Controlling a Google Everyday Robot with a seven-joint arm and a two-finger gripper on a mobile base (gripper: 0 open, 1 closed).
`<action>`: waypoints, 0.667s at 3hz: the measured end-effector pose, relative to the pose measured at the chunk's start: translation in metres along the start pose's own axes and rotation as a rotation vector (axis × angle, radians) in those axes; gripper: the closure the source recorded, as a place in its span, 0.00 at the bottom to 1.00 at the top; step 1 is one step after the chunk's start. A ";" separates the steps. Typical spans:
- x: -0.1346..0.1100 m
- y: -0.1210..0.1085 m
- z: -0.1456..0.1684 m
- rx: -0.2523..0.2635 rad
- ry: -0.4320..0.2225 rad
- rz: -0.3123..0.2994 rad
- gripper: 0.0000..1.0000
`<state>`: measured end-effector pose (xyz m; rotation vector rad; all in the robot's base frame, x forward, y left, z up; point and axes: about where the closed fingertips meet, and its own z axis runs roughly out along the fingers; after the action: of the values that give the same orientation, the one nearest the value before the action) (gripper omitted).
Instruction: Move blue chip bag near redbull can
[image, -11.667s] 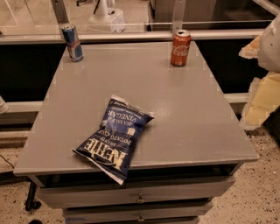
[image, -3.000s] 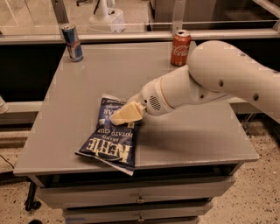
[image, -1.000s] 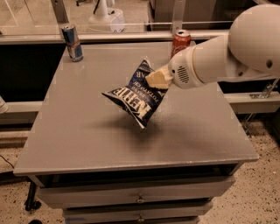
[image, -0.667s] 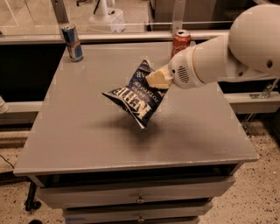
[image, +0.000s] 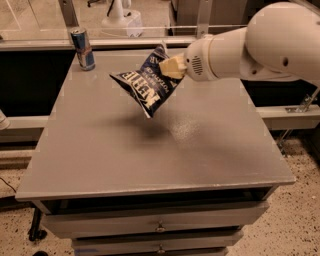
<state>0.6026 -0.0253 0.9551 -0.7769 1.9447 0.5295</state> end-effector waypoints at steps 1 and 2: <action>-0.027 -0.021 0.022 0.011 -0.075 0.010 1.00; -0.048 -0.034 0.054 0.012 -0.131 0.029 1.00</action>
Offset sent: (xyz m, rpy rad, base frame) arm 0.1244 0.0461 0.0159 0.1750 -0.1054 -0.0468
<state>0.6766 -0.0006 0.9716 -0.6909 1.8390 0.5719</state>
